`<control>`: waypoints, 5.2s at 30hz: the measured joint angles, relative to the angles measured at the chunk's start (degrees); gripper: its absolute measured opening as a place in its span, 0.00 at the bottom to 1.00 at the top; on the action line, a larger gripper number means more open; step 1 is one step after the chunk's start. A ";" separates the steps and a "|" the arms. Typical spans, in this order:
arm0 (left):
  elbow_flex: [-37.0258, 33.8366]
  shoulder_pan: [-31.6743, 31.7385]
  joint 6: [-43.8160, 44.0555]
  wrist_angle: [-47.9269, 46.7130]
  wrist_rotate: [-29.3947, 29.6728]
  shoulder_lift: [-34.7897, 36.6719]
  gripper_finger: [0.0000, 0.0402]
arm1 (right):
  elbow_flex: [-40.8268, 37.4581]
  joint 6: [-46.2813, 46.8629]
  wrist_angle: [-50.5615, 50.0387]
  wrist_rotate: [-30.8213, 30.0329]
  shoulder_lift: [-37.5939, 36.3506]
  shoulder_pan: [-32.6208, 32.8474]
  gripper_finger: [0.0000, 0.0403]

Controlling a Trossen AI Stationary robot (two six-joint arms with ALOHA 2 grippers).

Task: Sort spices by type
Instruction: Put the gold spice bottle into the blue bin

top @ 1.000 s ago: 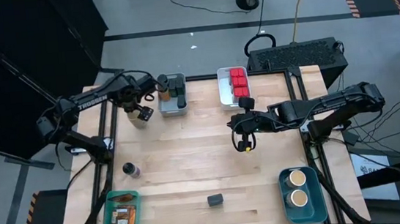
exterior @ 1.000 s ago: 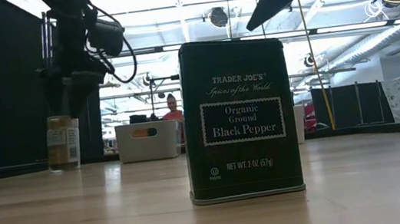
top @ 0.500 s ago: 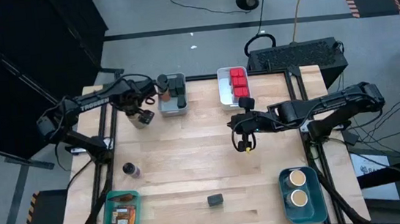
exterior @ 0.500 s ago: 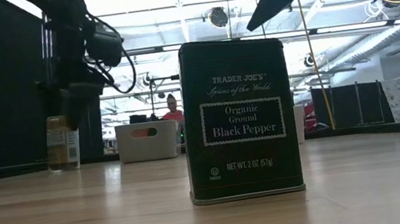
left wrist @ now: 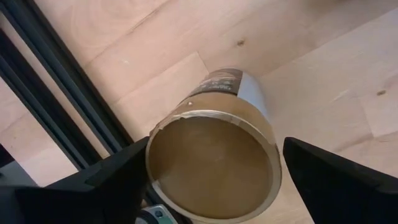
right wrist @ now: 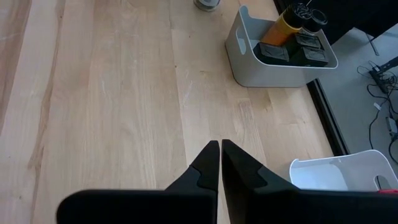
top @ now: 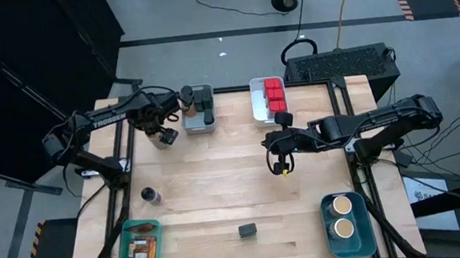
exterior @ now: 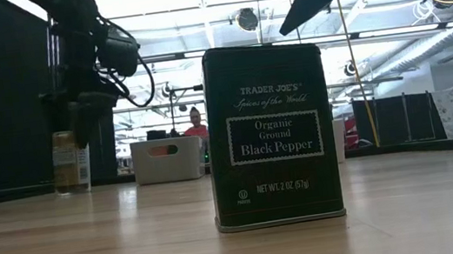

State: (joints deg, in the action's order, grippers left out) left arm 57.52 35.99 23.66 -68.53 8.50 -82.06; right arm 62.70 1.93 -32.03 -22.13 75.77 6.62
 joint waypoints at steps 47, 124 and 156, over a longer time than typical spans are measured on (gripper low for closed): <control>10.43 -33.78 -31.85 18.30 -10.07 11.61 0.70 | -0.02 -4.52 10.70 -0.02 1.55 0.01 0.00; 10.41 -53.11 -92.98 59.47 4.97 -4.11 0.77 | 0.86 13.98 19.72 43.29 7.61 0.78 0.71; 10.49 -52.06 -92.99 63.61 5.54 -4.06 0.78 | 1.62 11.52 21.36 37.70 7.93 1.00 0.74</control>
State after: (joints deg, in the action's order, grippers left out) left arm 68.01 -16.07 -69.32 -4.92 14.04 -86.12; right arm 64.31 13.45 -10.67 15.57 83.70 7.63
